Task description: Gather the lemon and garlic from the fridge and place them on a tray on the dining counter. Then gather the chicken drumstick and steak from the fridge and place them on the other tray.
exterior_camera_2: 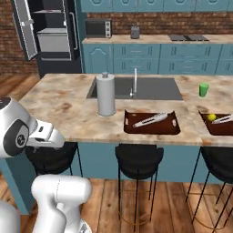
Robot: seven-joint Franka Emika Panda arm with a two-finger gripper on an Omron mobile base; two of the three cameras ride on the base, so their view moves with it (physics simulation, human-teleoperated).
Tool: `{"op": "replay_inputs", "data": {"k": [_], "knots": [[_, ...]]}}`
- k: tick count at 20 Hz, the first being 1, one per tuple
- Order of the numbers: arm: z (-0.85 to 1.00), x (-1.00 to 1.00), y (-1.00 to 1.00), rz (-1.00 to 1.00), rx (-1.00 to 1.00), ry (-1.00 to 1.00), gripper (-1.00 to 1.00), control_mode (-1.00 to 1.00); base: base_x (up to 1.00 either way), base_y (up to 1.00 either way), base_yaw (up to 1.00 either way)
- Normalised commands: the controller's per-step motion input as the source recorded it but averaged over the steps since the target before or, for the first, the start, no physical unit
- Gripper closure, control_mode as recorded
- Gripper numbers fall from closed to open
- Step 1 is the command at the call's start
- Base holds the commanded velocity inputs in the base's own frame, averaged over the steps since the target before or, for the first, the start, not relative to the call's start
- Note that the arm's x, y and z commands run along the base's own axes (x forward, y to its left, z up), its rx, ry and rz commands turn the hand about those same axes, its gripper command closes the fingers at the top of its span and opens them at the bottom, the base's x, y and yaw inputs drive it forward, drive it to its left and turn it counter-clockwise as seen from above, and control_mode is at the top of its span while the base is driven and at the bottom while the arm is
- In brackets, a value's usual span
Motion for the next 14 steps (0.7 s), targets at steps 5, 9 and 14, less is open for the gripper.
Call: {"op": "replay_inputs", "data": {"k": [5, 9, 14], "knots": [[0.0, 0.0, 0.0, 0.0, 0.0, 0.0, -1.0, 1.0, 0.12, 0.63, 0.0], [0.0, 0.0, 0.0, 0.0, 0.0, 0.0, -1.0, 1.0, 0.06, 0.83, 0.0], [0.0, 0.0, 0.0, 0.0, 0.0, 0.0, -1.0, 1.0, 0.15, 1.0, 0.0]]}}
